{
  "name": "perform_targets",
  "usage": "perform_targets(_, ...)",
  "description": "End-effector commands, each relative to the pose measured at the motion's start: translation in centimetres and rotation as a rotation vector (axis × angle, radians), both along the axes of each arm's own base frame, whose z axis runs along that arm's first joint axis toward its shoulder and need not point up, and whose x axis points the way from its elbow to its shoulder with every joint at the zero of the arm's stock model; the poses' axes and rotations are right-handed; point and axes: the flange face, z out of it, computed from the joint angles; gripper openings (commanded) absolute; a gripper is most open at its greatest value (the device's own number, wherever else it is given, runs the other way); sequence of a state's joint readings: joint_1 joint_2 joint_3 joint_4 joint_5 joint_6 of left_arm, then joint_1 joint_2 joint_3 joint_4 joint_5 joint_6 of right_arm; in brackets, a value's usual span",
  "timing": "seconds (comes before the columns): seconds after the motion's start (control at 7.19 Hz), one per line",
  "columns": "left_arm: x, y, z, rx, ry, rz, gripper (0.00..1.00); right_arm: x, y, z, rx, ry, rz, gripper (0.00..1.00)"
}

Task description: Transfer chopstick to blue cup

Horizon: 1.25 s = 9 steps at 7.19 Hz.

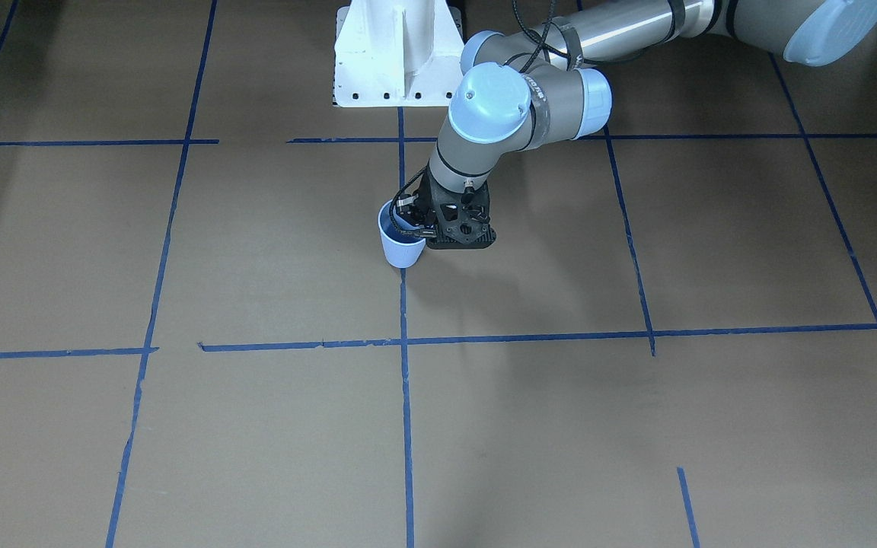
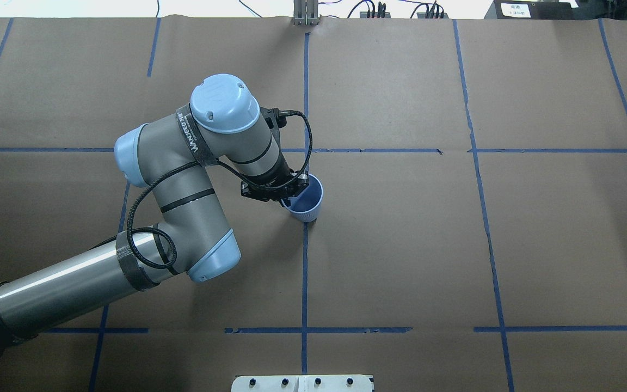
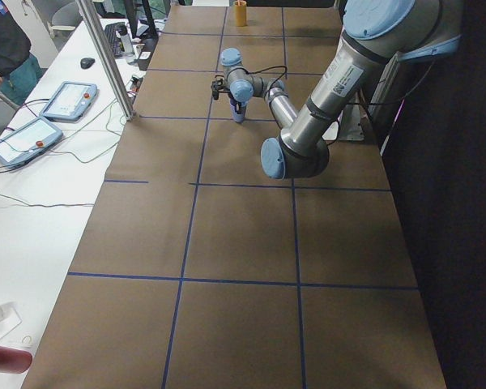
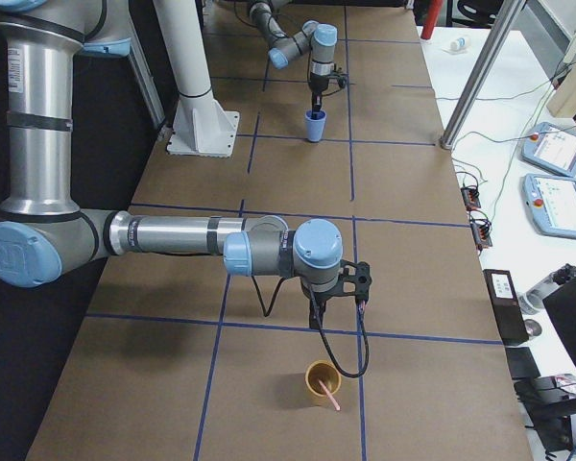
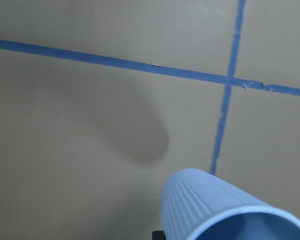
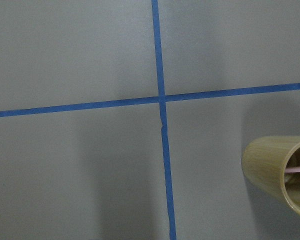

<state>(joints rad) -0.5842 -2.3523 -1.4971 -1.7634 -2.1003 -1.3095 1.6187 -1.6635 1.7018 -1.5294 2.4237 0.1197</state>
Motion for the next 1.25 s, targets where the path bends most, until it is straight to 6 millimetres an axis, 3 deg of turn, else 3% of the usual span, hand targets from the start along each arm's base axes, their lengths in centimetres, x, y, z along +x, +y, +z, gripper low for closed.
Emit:
perform_targets(0.0, 0.0, 0.0, 0.4, 0.002, -0.002, 0.002, 0.73, 0.0, -0.2, -0.2, 0.002, 0.0, 0.002, 1.0)
perform_targets(0.14, -0.1, -0.1, 0.6, 0.008, -0.008, -0.013, 1.0, 0.0, -0.2, -0.2, 0.002, -0.002, 0.001, 1.0)
perform_targets(0.42, -1.0, -0.4, 0.0, 0.018, 0.0, -0.031, 1.0, 0.0, -0.2, -0.3, 0.005, -0.007, 0.0, 1.0)
perform_targets(0.56, -3.0, -1.4, -1.1, 0.023, 0.02, -0.052, 1.0, 0.1, -0.2, -0.2, 0.007, 0.002, 0.0, 1.0)
perform_targets(0.83, -8.2, -2.7, -1.0, -0.02, 0.06, -0.043, 1.0, 0.1, -0.2, 0.1, 0.005, 0.008, -0.001, 1.0)
perform_targets(1.11, -17.0, -2.7, 2.9, -0.023, 0.085, -0.084, 1.0, 0.6, 0.1, 1.5, -0.003, 0.072, -0.001, 1.0)
